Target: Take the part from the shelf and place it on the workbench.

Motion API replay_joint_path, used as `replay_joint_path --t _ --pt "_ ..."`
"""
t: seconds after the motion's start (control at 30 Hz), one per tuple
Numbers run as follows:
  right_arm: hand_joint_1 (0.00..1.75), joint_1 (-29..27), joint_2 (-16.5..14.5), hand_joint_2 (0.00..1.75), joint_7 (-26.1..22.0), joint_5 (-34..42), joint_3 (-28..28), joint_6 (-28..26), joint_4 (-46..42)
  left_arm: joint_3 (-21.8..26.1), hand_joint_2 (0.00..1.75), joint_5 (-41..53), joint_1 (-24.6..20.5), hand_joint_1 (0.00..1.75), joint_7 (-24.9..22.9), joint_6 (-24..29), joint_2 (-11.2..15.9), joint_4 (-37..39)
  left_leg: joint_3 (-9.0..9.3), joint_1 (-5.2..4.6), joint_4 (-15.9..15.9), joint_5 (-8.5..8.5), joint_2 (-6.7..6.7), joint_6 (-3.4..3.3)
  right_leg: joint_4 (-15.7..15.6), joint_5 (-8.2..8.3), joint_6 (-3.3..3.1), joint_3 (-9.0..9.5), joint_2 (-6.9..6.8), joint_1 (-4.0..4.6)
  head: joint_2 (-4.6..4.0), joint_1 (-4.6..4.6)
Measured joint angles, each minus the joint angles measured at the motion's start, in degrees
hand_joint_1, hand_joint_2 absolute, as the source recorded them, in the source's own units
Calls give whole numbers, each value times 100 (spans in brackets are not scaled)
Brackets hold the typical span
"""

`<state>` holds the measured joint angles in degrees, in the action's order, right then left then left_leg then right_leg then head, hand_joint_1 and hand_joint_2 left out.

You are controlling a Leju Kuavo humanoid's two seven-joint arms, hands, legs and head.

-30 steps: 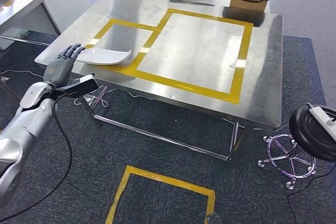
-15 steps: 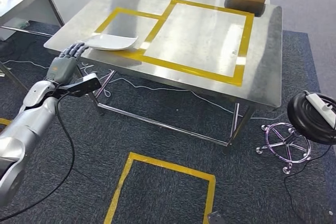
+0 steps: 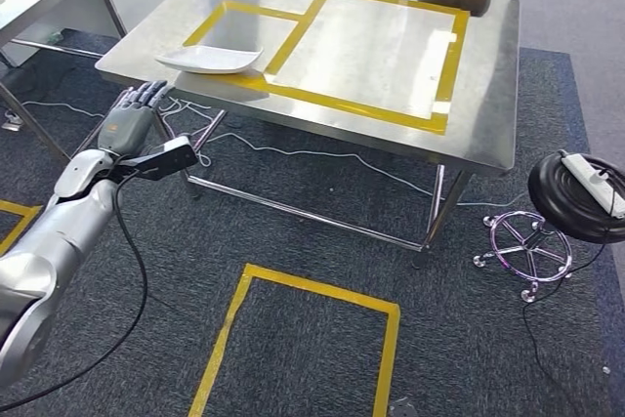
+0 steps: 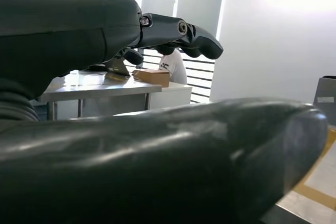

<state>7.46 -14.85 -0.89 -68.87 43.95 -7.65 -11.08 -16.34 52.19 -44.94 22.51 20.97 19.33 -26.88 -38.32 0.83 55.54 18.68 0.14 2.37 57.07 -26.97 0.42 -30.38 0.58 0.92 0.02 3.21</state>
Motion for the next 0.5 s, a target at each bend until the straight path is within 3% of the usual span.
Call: replay_joint_path --t 0.07,0.13,0.17,0.2,0.23,0.27,0.33,0.37,0.4,0.47,0.5 --pt "0 5 1 0 -10 13 5 -2 -1 -1 0 -30 8 0 -16 -35 7 6 -107 4 219 282 -8 60 -113 148 -75 -56 -12 -26 0 12" --pt "0 5 1 0 -26 16 10 -9 -3 -1 0 -69 23 0 -32 -104 12 13 -315 12 891 781 -12 110 -156 255 -104 -141 -29 -39 0 22" --pt "0 -1 1 0 -32 13 13 -14 -3 -1 0 -88 48 0 -36 -131 11 16 -411 20 1249 935 -12 134 -158 291 -103 -182 -43 -44 0 26" --pt "0 -6 1 0 -33 8 17 -19 -3 -1 0 -101 80 0 -43 -141 11 20 -449 33 1482 977 -12 159 -153 318 -97 -218 -61 -50 0 28" --pt "0 -11 1 0 -35 1 21 -25 -3 -1 0 -110 115 0 -56 -133 11 22 -395 52 1520 917 -9 184 -145 339 -85 -247 -85 -59 0 31" --pt "0 -15 1 0 -36 -3 25 -31 -3 -1 44 -109 141 0 -78 -120 10 23 -228 77 1327 782 6 215 -132 349 -67 -270 -108 -71 0 31" --pt "0 -17 6 0 -42 -7 28 -51 -7 -1 131 -93 160 0 -140 -69 -2 25 254 104 625 548 142 298 -71 336 5 -311 -174 -81 0 50" --pt "0 -16 10 0 -43 -7 29 -62 -9 -1 175 -89 166 0 -167 -31 -19 26 429 100 340 507 211 293 -30 321 45 -334 -212 -71 0 61" --pt "0 -16 14 0 -43 -7 29 -73 -12 -1 175 -93 180 0 -186 11 -36 28 513 88 178 525 257 254 13 306 82 -358 -249 -57 0 67" --pt "0 -22 16 0 -42 -4 30 -86 -14 1 175 -113 251 0 -202 92 -61 33 489 69 133 583 206 110 67 285 124 -395 -328 -46 0 41" --pt "0 -29 15 0 -42 -4 30 -89 -14 3 131 -123 293 0 -203 120 -63 36 466 67 139 590 160 56 104 253 147 -416 -341 -60 0 26"
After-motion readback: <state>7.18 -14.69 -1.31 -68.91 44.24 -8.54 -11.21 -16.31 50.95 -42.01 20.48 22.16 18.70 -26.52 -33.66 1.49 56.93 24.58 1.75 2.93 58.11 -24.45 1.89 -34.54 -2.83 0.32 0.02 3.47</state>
